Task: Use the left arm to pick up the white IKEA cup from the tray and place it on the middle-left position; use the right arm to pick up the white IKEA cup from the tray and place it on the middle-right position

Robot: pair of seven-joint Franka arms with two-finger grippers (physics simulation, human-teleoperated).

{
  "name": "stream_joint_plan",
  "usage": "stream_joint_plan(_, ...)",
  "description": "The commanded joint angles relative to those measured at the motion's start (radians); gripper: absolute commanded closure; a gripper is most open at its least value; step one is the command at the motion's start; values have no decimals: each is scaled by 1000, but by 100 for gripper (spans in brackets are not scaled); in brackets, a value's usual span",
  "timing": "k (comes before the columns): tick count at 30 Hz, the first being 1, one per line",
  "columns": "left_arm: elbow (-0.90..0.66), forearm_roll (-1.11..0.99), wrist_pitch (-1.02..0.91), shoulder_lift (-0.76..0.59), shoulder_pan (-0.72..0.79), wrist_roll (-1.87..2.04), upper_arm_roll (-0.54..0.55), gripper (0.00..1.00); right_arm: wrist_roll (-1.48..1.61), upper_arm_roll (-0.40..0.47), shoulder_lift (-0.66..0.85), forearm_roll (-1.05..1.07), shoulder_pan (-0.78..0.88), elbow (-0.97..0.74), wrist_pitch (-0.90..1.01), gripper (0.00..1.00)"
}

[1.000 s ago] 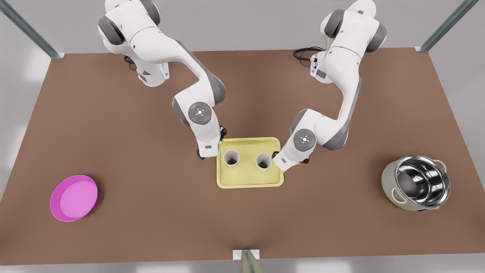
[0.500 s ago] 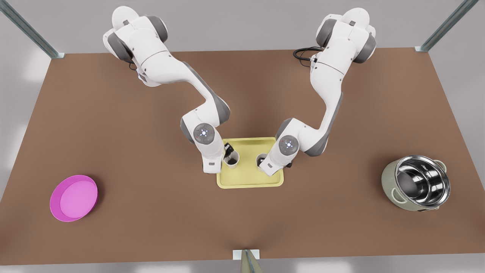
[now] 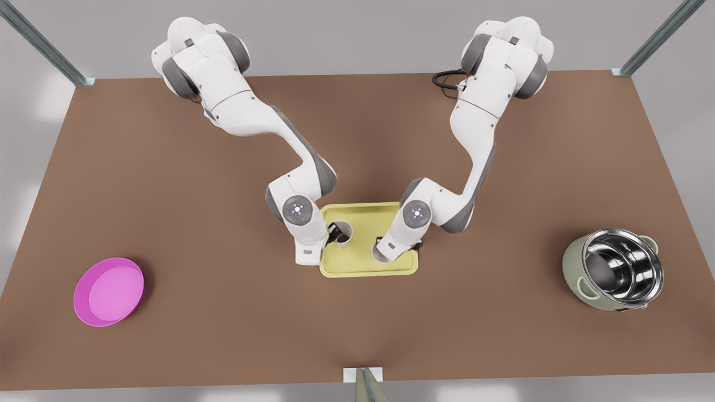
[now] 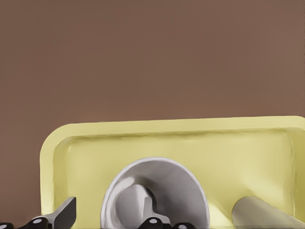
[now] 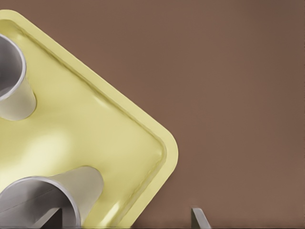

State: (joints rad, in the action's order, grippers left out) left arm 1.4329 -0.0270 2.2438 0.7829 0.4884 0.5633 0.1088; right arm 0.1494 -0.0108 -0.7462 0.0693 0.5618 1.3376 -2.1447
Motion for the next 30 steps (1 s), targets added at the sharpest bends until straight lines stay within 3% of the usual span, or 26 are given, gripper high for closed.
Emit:
stream_joint_plan(1, 1, -2, -6, -1, 7, 75, 0, 35, 41, -5, 10, 3, -3, 3, 19, 0)
stream_joint_plan(3, 3, -2, -10, -2, 7, 75, 0, 41, 42, -5, 10, 1, -3, 5, 34, 0)
stream_joint_plan(6, 9, -4, -61, -14, 12, 73, 0, 41, 41, -23, 18, 9, -3, 3, 92, 0)
stream_joint_plan(10, 7, -16, -61, -13, 13, 75, 0, 71, 42, -32, 16, 11, -3, 34, 92, 0)
stream_joint_plan(12, 6, -16, -61, -13, 13, 73, 0, 77, 47, -32, 16, 10, -3, 48, 98, 0)
stream_joint_plan(15, 4, -16, -64, -24, 13, 72, 0, 77, 50, -32, 14, 11, -3, 49, 98, 0)
stream_joint_plan(19, -25, -16, -231, -111, -16, 61, -9, 77, 45, -37, 10, 30, 0, 48, 98, 0)
stream_joint_plan(22, -25, -17, -308, -163, -162, -65, -24, 77, 41, -44, 10, 67, 3, 51, 98, 0)
stream_joint_plan(25, -28, -17, -276, -154, -381, -365, -44, 77, 39, -44, 2, 73, 1, 49, 89, 0)
stream_joint_plan(30, -29, 22, -41, -42, -424, -421, -44, 77, 38, -44, -15, 73, 1, 48, 80, 0)
